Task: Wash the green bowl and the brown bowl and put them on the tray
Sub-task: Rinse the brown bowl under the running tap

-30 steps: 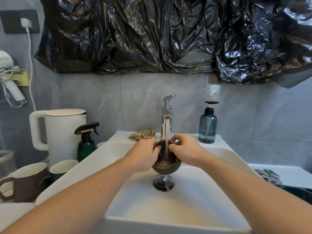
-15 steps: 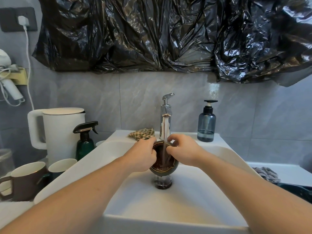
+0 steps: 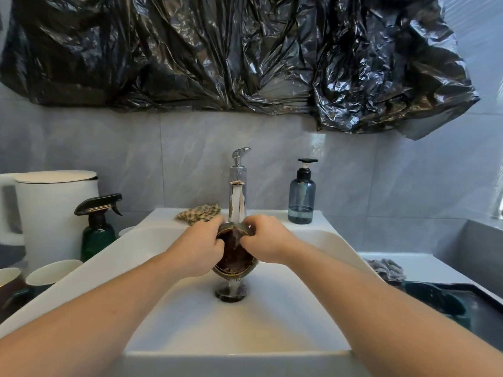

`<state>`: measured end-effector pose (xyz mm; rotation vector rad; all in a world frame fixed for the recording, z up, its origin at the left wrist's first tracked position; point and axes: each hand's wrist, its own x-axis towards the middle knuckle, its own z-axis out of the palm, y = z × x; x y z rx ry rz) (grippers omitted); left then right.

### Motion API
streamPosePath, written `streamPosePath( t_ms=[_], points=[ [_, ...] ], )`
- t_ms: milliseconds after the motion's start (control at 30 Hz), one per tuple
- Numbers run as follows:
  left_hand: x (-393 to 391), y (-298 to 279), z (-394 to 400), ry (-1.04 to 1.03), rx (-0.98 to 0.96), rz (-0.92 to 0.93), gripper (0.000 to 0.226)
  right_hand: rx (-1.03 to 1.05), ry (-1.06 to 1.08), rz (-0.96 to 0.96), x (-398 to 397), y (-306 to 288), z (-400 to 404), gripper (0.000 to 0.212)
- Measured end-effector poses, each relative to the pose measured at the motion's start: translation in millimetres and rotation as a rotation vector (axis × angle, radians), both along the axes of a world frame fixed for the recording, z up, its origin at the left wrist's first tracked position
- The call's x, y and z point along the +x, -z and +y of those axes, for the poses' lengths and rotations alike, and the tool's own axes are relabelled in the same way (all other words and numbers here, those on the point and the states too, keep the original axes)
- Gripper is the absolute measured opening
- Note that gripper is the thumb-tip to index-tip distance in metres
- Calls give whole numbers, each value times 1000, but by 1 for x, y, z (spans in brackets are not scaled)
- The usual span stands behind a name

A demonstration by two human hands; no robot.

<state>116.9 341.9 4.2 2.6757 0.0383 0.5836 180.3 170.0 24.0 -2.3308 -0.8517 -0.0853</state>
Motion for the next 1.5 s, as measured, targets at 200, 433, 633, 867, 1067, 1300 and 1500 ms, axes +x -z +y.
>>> streamPosePath(
  t_ms=[200, 433, 633, 867, 1067, 1300, 1500],
  points=[
    [4, -3, 3, -76, -82, -153, 20, 27, -32, 74, 0, 1, 3, 13],
    [9, 4, 5, -41, -98, -68, 12, -25, -29, 122, 2, 3, 4, 22],
    [3, -2, 0, -60, -185, -34, 15, -35, -38, 169, 1, 3, 6, 20],
    [2, -1, 1, -31, -153, 1, 30, -29, 6, 157, 2, 2, 3, 17],
    [4, 1, 0, 12, -187, 15, 15, -40, 26, 132, 4, 4, 3, 19],
    [9, 3, 4, -26, -110, -83, 15, 103, 48, 13, 1, -2, 3, 26],
    [11, 0, 3, -47, -174, -164, 18, 236, 86, -50, 0, -6, 2, 31]
  ],
)
